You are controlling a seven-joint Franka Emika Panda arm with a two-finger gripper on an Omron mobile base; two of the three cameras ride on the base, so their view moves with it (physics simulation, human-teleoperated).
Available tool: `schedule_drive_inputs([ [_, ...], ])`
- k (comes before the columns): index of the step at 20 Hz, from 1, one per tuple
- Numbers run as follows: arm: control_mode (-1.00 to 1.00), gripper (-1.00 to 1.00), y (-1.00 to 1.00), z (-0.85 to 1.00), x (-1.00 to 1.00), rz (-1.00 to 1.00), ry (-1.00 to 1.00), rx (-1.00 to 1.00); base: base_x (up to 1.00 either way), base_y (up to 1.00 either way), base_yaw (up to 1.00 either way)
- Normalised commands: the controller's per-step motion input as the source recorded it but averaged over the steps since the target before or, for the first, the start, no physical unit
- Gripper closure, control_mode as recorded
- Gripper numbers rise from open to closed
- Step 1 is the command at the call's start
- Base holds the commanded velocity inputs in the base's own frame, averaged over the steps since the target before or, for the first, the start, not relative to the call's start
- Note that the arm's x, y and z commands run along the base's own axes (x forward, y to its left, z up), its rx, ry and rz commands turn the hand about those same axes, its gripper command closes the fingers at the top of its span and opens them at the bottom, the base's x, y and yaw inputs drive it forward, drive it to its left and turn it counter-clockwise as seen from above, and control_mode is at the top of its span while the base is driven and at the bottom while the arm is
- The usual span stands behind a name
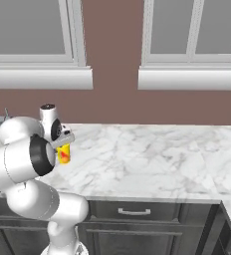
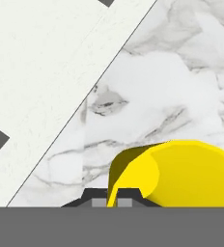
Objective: Pick the cup and bowl from the counter and place them on the counter next to the sink.
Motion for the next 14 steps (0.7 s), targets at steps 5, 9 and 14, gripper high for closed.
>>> schedule_drive_inputs([
  [5,-1.0,1.0,0.0,-0.25,0.0,0.02,-0.06,0.0,0.0,0.0,0.0],
  [9,-1.0,1.0,0.0,-0.29,-0.05,0.02,-0.07,0.0,0.0,0.0,0.0],
  [14,-1.0,1.0,0.0,-0.15,-0.08,0.01,0.0,0.0,0.0,0.0,0.0],
])
